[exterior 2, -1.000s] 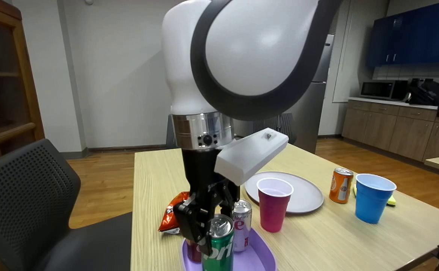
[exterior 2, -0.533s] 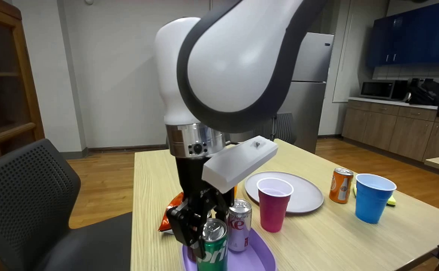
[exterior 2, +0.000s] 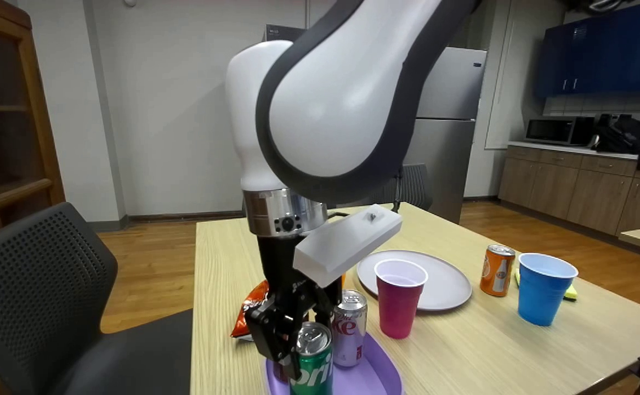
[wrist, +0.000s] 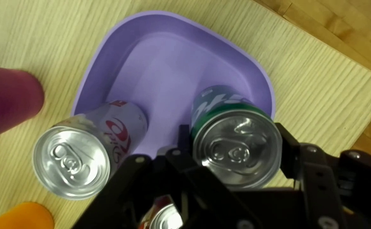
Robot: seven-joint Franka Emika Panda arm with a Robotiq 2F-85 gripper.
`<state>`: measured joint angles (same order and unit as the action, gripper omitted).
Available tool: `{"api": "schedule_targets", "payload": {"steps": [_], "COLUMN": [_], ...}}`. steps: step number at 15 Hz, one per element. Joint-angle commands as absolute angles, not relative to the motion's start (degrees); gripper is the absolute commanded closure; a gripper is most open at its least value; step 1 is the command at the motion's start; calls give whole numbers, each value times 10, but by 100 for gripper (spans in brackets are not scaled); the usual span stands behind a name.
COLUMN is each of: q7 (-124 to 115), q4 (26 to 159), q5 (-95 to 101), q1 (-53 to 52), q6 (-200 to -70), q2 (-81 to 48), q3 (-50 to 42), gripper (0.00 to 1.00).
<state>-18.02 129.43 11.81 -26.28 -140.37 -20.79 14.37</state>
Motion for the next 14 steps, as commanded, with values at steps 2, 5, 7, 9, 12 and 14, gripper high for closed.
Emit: {"api": "schedule_targets", "payload": {"steps": [2,5,7,9,12,14], "q7": [-201,-204,-209,-215,-219,-218], "q4": [1277,1279,1284,1290,1307,1320], "q5": [127,126,127,129,130,128], "q1": [-276,-278,-278,-279,-278,-274], "q6": [-1378,-1378,-1380,-1380,-1382,-1382], "q2": [-211,-209,-203,-193,-164,-138], "q3": [137,135,134,132,133,136], "gripper": [62,11,1,0,0,0]}}
